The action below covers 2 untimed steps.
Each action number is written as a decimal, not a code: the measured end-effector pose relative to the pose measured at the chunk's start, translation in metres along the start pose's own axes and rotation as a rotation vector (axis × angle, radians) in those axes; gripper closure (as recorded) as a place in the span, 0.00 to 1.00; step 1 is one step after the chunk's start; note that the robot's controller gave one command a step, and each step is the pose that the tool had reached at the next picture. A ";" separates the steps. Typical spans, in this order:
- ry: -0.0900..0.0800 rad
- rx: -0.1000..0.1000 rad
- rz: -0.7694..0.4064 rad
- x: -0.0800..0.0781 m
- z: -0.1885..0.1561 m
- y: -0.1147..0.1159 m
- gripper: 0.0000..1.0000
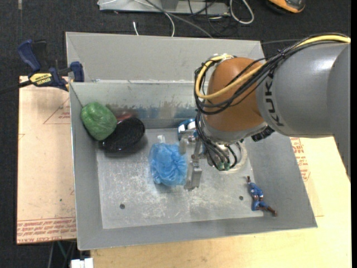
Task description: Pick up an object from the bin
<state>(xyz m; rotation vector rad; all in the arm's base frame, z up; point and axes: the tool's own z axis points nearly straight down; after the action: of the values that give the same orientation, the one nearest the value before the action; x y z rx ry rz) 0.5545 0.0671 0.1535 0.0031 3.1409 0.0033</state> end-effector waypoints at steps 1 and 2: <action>0.000 0.000 0.000 0.000 0.000 0.000 0.00; -0.005 -0.002 -0.198 -0.036 0.012 0.034 0.00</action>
Offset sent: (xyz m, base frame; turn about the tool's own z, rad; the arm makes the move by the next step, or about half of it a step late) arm 0.0348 0.0324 -0.0119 -0.1996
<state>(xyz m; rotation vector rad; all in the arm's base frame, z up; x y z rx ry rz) 0.5904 0.1008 0.1415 -0.3070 3.1209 0.0065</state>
